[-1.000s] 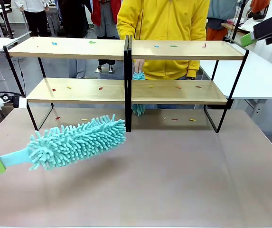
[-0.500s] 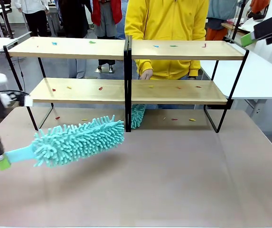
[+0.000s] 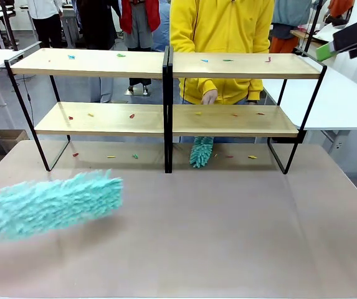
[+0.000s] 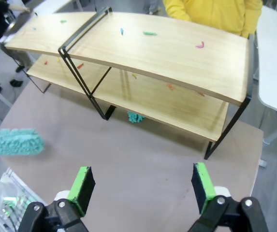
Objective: Clean the shelves.
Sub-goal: Clean a randomly selected level of the Shelf with the Duster.
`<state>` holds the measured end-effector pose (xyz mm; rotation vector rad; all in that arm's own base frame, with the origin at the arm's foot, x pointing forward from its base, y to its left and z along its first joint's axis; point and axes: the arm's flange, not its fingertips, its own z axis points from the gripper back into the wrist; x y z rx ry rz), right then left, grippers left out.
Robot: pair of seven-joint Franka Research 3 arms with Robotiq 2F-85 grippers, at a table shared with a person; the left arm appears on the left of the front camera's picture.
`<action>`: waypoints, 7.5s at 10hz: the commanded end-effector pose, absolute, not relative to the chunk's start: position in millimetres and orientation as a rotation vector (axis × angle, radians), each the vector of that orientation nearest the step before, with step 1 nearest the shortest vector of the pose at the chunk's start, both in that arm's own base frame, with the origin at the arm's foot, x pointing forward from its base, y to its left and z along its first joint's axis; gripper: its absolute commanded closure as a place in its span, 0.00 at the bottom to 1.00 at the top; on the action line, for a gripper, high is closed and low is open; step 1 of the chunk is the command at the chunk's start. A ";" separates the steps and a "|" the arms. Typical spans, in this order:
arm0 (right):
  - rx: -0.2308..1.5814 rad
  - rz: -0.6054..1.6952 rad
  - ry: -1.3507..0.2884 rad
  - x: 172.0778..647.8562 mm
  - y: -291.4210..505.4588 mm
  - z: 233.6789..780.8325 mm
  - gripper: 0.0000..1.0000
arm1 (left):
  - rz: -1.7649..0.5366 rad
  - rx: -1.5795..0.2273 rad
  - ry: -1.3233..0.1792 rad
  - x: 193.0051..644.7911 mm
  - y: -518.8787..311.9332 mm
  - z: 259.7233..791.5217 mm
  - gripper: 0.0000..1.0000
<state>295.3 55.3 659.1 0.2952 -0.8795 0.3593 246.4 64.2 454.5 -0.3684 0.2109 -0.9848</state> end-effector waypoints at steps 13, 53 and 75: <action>0.301 0.358 -0.880 295.8 54.1 659.6 0.00 | -0.778 -0.368 0.176 310.8 -16.6 458.0 0.87; 0.301 0.358 -0.880 295.8 54.1 659.6 0.00 | 0.286 -0.280 0.049 388.5 -71.0 378.2 0.87; 0.301 0.358 -0.880 295.8 54.1 659.6 0.00 | -1.232 -0.395 -0.250 156.2 86.9 444.0 0.87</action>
